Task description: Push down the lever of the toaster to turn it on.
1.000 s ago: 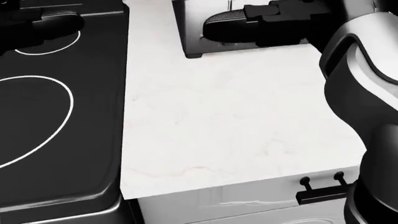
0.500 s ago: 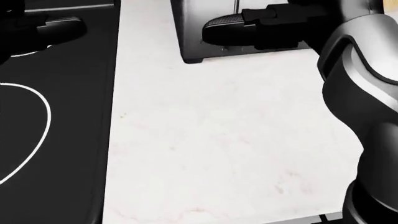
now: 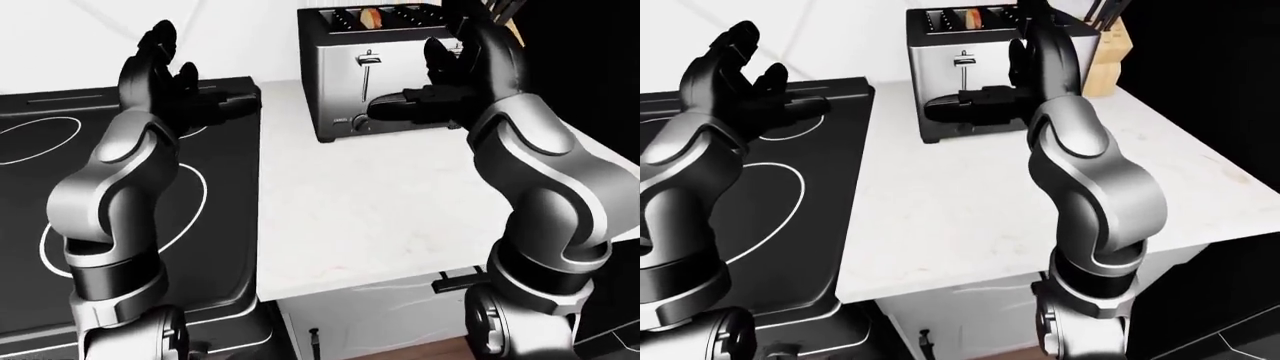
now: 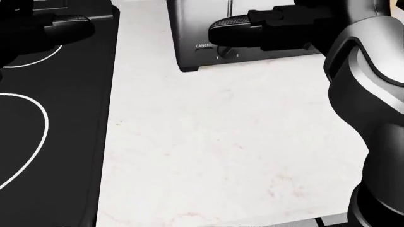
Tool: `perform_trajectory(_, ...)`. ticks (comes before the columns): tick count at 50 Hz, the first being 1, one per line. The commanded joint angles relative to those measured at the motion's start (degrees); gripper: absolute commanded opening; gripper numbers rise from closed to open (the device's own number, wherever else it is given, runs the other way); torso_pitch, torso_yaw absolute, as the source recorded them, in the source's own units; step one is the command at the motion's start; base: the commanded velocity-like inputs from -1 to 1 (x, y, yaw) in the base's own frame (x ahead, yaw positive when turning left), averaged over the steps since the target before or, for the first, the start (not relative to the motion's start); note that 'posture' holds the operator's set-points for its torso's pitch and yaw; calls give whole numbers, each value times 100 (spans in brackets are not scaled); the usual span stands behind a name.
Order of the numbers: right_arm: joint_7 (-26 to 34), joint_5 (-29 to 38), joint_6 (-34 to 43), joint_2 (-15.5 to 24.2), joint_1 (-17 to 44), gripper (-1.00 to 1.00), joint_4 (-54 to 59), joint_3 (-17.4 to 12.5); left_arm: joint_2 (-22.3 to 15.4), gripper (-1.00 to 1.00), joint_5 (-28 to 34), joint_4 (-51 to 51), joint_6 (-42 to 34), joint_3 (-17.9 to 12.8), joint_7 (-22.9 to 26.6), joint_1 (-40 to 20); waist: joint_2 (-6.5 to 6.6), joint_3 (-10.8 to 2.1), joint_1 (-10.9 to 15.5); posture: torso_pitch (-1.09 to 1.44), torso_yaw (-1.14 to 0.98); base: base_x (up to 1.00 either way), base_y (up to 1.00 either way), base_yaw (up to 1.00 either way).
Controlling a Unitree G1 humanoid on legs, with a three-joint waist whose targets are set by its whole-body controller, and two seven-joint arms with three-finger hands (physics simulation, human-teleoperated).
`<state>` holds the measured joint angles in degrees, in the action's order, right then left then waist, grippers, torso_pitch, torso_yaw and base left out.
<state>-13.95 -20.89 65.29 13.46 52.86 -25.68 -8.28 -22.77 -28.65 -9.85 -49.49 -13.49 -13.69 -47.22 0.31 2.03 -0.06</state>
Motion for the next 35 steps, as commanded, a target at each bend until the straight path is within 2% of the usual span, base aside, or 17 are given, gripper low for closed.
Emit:
perform_trajectory(1, 12, 19, -207, 43, 179, 100, -117, -34, -78, 100, 16, -170, 167, -76, 22, -190, 5, -190, 3, -6, 0, 0, 0, 0)
perform_trajectory(17, 42, 48, -259, 19, 153, 100, -89, -21, -31, 100, 63, -126, 212, -58, 67, -158, -14, -771, 26, -22, 0, 0, 0, 0)
perform_trajectory(35, 14, -3, -234, 22, 165, 100, -111, -46, -5, 100, 70, -102, 270, -69, 94, -145, -42, -1565, 123, -38, 0, 0, 0, 0)
